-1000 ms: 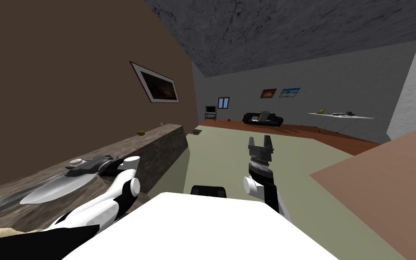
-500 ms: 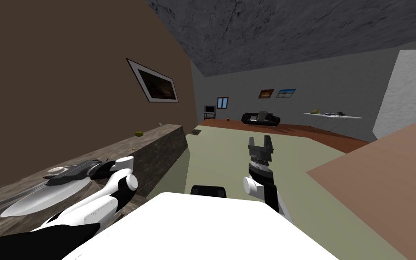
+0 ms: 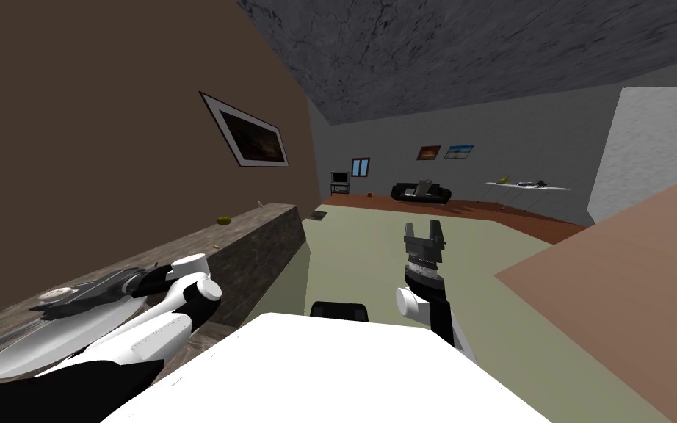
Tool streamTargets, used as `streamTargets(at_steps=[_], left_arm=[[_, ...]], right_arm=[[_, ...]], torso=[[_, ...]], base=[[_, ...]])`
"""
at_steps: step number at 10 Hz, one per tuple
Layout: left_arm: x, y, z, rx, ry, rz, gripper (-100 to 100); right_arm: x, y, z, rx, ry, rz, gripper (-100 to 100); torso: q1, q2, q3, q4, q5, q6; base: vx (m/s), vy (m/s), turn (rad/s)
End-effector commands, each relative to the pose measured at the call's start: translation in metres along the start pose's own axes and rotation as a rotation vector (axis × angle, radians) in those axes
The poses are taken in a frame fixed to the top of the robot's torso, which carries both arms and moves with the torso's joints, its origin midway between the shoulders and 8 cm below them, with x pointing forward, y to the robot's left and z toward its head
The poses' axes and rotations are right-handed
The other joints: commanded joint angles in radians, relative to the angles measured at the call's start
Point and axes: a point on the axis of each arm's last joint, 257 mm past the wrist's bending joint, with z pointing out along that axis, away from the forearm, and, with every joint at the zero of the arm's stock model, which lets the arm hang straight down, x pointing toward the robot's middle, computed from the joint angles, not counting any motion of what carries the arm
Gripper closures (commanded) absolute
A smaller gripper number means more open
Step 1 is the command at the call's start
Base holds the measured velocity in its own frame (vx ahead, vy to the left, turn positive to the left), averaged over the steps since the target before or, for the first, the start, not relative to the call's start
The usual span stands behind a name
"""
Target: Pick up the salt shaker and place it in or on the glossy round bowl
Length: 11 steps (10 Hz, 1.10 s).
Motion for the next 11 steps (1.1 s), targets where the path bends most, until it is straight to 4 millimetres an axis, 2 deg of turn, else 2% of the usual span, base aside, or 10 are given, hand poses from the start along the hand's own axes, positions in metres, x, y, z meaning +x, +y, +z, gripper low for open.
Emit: streamTargets(at_steps=[1, 4, 9, 10, 11], left_arm=[[-0.007, -0.004, 0.002, 0.01, -0.013, -0.001, 100], [-0.026, -0.025, 0.011, 0.096, -0.108, -0.027, 100], [-0.043, -0.04, 0.014, 0.161, -0.196, -0.061, 100], [-0.041, -0.038, 0.014, 0.156, -0.186, -0.059, 100], [-0.041, -0.039, 0.014, 0.157, -0.187, -0.059, -100]], right_arm=[[0.0, 0.0, 0.0, 0.0, 0.0, 0.0, 0], [0.0, 0.0, 0.0, 0.0, 0.0, 0.0, 0], [0.0, 0.0, 0.0, 0.0, 0.0, 0.0, 0], [0.0, 0.0, 0.0, 0.0, 0.0, 0.0, 0], [0.0, 0.0, 0.0, 0.0, 0.0, 0.0, 0]], torso=[[0.0, 0.0, 0.0, 0.0, 0.0, 0.0], [-0.001, 0.0, 0.0, 0.0, 0.0, 0.0], [-0.001, 0.0, 0.0, 0.0, 0.0, 0.0], [-0.002, 0.0, 0.0, 0.0, 0.0, 0.0], [-0.005, 0.0, 0.0, -0.001, -0.001, 0.001]], base=[[0.011, 0.056, -0.002], [0.01, 0.113, -0.04], [0.006, 0.103, -0.004], [-0.002, 0.048, 0.0], [-0.001, 0.01, 0.0]])
